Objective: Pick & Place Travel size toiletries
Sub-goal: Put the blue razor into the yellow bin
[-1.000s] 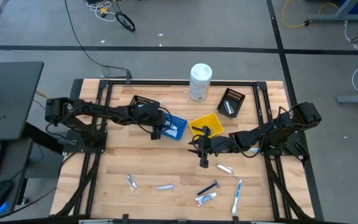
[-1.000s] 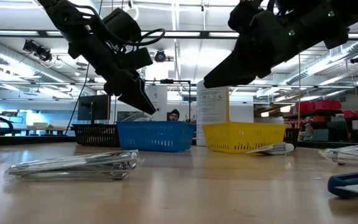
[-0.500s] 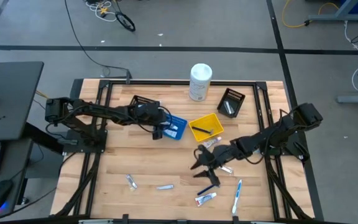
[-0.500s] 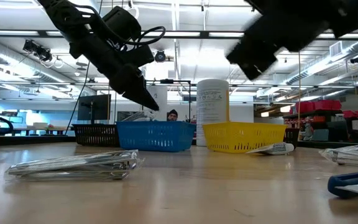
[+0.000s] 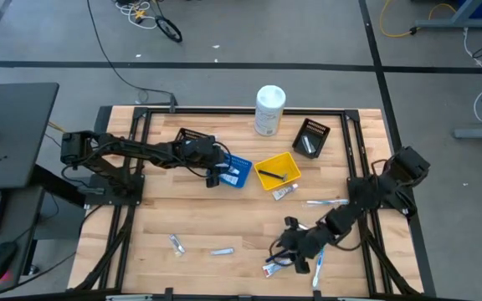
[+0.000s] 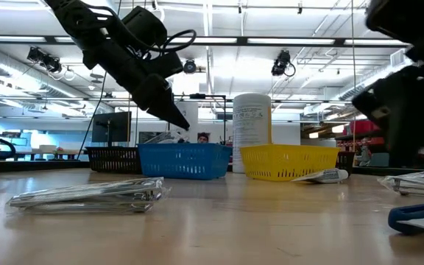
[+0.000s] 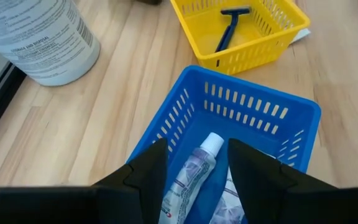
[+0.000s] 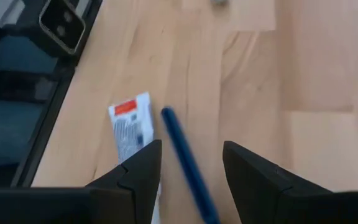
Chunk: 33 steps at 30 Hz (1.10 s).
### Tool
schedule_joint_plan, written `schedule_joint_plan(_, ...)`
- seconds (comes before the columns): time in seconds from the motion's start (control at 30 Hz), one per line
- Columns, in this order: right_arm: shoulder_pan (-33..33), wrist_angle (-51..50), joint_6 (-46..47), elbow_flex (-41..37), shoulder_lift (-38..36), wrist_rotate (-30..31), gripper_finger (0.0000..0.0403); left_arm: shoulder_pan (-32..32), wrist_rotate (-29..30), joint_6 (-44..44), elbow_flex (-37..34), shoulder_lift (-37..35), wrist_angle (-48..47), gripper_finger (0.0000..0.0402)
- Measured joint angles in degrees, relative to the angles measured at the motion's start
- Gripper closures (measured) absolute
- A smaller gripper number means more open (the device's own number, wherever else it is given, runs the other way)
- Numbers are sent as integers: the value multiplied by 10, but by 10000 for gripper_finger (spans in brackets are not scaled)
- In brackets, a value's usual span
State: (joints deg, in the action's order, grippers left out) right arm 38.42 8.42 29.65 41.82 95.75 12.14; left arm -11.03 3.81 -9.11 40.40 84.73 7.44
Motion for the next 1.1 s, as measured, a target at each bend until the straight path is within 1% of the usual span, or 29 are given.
schedule_joint_plan(0.17,13,-36,0,0,19,-1,222,0,0,-19,0,0,1,226)
schedule_joint_plan(0.27,12,-69,-1,0,26,-5,222,0,0,-12,0,0,1,226)
schedule_joint_plan(0.43,9,-78,-22,1,27,-19,223,0,0,-16,0,0,2,226)
schedule_joint_plan(0.53,6,-79,-42,1,27,-18,231,0,0,-18,0,0,2,226)
schedule_joint_plan(0.63,1,-84,-55,1,27,-21,255,0,0,-18,0,0,2,226)
schedule_joint_plan(0.9,-16,-93,-65,1,27,-23,349,0,0,-17,0,0,2,226)
schedule_joint_plan(1.0,-19,-95,-65,1,27,-28,368,0,0,-17,0,0,2,226)
schedule_joint_plan(1.1,-25,-94,-50,1,27,-31,372,0,0,-17,0,0,2,226)
